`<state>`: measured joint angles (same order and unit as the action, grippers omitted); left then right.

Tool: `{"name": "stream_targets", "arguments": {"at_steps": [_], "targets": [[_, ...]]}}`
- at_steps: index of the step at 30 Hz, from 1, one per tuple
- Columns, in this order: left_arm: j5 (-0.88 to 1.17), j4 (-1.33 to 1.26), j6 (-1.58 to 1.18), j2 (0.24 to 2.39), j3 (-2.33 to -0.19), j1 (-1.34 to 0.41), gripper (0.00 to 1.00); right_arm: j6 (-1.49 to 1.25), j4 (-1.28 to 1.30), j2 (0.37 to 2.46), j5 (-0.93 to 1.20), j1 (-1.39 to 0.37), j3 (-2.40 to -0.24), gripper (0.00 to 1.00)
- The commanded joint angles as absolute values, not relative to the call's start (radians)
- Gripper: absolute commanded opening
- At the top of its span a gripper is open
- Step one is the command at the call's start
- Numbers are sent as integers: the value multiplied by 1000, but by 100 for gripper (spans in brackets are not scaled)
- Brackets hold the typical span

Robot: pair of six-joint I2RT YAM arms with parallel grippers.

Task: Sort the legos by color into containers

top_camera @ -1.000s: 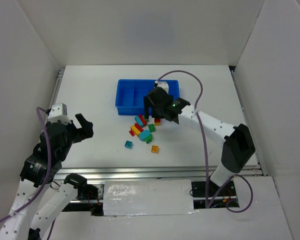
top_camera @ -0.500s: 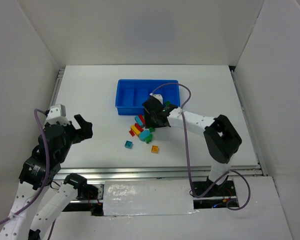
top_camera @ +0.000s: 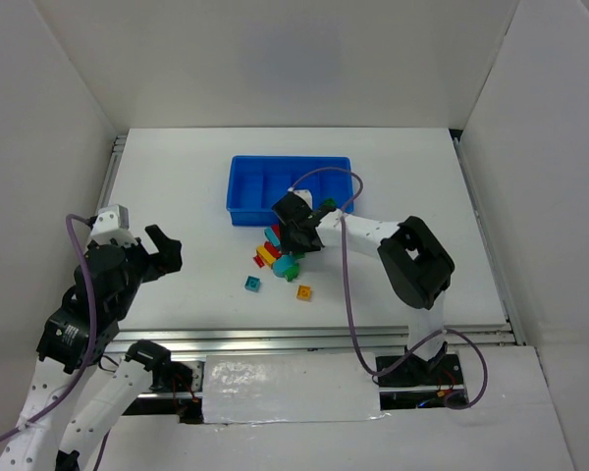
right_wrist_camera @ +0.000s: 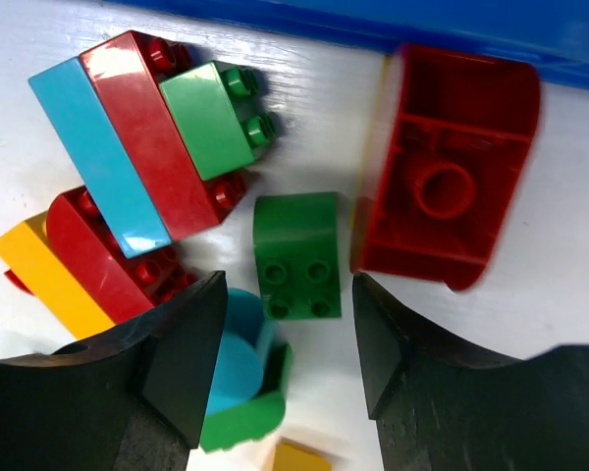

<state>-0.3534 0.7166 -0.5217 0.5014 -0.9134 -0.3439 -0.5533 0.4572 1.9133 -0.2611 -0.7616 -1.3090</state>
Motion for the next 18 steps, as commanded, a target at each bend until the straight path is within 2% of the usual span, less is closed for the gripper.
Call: {"name": "stream_targets", "arguments": {"at_steps": [1,8,11,13,15,18], "targets": [[-344,669,-495,492,-908,-348,99,-561,428,1948,-246,-764,-1350,61],[-339,667,-494,494,-908,-348,99,-565,420,1967,-238,-762,-1338,61],[-339,667,-494,491,-908,-348,100,-569,413,1954,-245,-762,-1325,48],[-339,669,-494,492,-908,-348,99,-568,408,1947,-250,-764,-1324,46],[-339,669,-494,494,-908,-348,99,-560,410,1945,-253,-762,-1328,31],[-339,669,-494,494,-908,-348,99,-551,426,1939,-253,-764,-1345,24]]}}
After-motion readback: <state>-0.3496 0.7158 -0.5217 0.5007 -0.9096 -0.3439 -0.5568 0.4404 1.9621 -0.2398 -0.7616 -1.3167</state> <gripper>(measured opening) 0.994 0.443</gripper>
